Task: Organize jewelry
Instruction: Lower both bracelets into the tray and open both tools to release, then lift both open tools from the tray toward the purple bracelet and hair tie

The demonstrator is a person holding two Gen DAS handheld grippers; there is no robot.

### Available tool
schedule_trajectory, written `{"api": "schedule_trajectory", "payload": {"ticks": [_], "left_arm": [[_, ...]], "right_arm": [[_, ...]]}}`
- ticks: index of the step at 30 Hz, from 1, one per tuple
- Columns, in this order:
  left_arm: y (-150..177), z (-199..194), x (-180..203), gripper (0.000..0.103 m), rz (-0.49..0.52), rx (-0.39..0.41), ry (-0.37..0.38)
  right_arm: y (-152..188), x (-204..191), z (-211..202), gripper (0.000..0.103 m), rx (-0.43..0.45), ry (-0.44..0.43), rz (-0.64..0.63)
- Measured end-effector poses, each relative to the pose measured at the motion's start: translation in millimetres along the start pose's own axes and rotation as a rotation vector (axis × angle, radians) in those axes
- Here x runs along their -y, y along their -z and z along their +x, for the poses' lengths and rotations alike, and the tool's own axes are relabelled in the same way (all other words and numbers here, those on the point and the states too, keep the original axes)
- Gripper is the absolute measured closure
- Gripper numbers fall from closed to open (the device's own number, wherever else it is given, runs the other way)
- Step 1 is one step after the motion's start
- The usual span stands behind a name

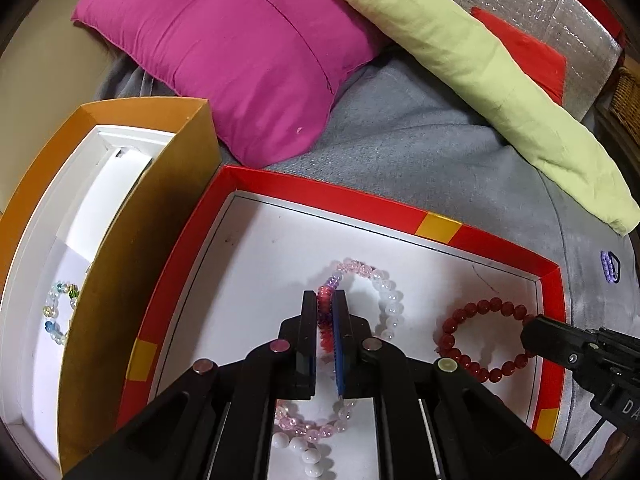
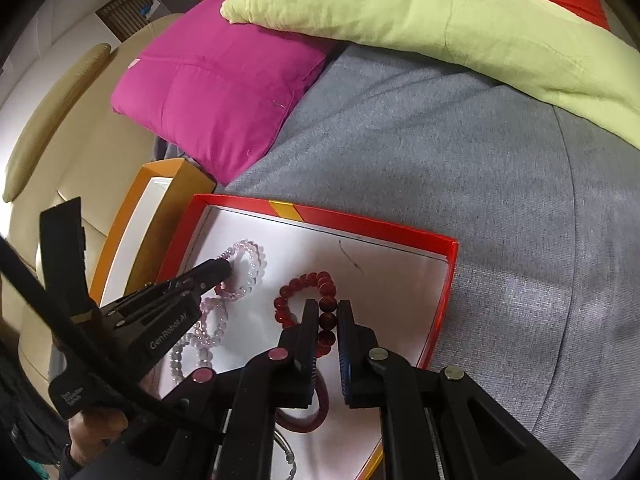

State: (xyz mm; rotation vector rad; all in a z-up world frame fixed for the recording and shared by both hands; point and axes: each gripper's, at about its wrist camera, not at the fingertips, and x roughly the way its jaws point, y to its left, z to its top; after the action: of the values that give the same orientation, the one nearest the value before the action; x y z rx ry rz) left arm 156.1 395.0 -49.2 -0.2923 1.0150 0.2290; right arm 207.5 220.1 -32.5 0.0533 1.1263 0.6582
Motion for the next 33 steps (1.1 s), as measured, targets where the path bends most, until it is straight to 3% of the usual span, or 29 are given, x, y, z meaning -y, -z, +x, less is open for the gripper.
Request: {"api": "schedule_trajectory", "payload": {"ticks": [19,21,25,28,30,32,33], "left_arm": [[3,-7,-2,0.095,0.03,0.024,-0.072],[5,-13,-3,0.092,0.031,0.04,-0.08],[6,-30,-5,0.066,0.011,0.087,-0.104],[11,-50,0,0.063,0.004,0.123,-0.104],[16,-62,6,0.062,0.003,0.138,-0.1],[23,-76,14,0.06,0.006,0.157,-0.104],[27,-83,22,0.054,0.009,0.167,-0.102]], "right_arm": [[-1,-5,5,0.09,0.001,0.047,-0.055],[-1,-6,1,0.08,0.014,0.056,-0.065],[0,-4,-13,0.075,0.039,0.058,-0.068],[5,-2,-31,0.061,0.069,0.062,-0.085],[13,-2,-46,0.04,0.106,0.076,-0.107],[22,-1,-60,0.037,0.127,0.097,-0.144],[28,1,-66,0.037,0.131,0.107,-0.156]]}}
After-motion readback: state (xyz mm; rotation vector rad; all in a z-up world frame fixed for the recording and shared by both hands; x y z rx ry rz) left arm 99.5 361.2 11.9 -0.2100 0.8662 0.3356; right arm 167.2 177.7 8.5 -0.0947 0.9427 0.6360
